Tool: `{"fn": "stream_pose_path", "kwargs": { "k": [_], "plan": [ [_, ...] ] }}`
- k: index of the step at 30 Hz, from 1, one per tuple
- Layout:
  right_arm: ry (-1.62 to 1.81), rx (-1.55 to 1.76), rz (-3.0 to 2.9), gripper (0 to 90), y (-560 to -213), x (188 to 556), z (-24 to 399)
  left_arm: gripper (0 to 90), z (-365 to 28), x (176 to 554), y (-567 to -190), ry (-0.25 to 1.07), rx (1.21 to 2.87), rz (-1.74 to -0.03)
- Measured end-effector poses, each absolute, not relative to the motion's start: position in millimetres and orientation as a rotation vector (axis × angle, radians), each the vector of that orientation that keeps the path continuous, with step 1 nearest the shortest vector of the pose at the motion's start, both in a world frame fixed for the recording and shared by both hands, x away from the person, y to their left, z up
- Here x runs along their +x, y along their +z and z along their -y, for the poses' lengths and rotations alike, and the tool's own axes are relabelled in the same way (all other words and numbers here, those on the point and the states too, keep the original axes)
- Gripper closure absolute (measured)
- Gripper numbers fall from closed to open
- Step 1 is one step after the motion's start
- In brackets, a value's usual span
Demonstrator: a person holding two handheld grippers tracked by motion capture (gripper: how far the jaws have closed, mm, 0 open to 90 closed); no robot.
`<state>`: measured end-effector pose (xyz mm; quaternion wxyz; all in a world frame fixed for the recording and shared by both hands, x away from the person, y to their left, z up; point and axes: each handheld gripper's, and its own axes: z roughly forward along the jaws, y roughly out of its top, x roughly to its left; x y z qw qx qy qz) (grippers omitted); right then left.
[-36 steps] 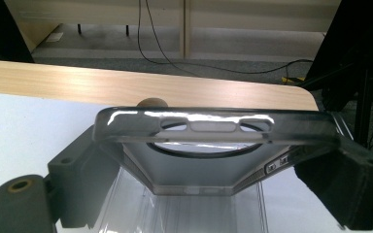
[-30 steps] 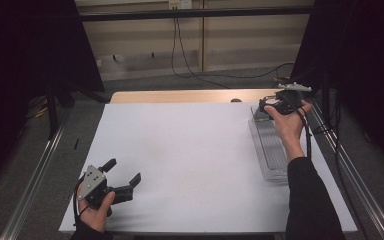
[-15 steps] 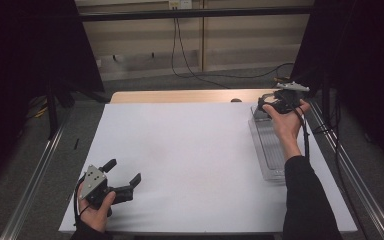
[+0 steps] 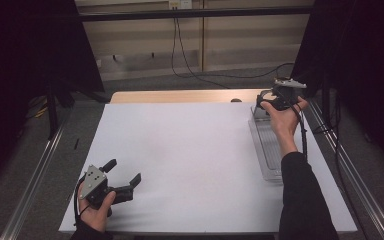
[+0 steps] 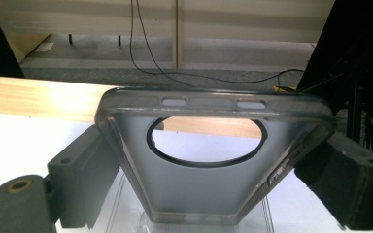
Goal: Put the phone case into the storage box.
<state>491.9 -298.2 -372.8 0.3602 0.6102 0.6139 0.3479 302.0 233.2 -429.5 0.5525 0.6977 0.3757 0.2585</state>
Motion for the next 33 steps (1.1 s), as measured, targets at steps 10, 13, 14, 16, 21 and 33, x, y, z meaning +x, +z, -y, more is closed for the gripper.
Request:
{"fn": "stream_pose_path", "kwargs": {
  "k": [10, 13, 14, 16, 21, 33],
  "plan": [
    [0.888, 1.582, -1.549, 11.2, -374, 500, 296, 2.3, -234, 302, -429, 0.614, 1.654, -0.882],
    [0.880, 1.582, -1.548, 11.1, -374, 503, 294, 2.3, -234, 302, -429, 0.610, 1.655, -0.883],
    [0.881, 1.577, -1.543, 11.1, -375, 503, 294, 2.3, -233, 302, -429, 0.607, 1.656, -0.880],
    [0.879, 1.571, -1.542, 11.0, -375, 504, 293, 2.3, -234, 302, -429, 0.608, 1.655, -0.882],
    [0.879, 1.574, -1.546, 10.9, -375, 505, 294, 2.4, -233, 302, -429, 0.603, 1.659, -0.882],
    [0.895, 1.564, -1.535, 10.6, -377, 506, 295, 2.4, -233, 302, -429, 0.606, 1.662, -0.878]
  ]
}}
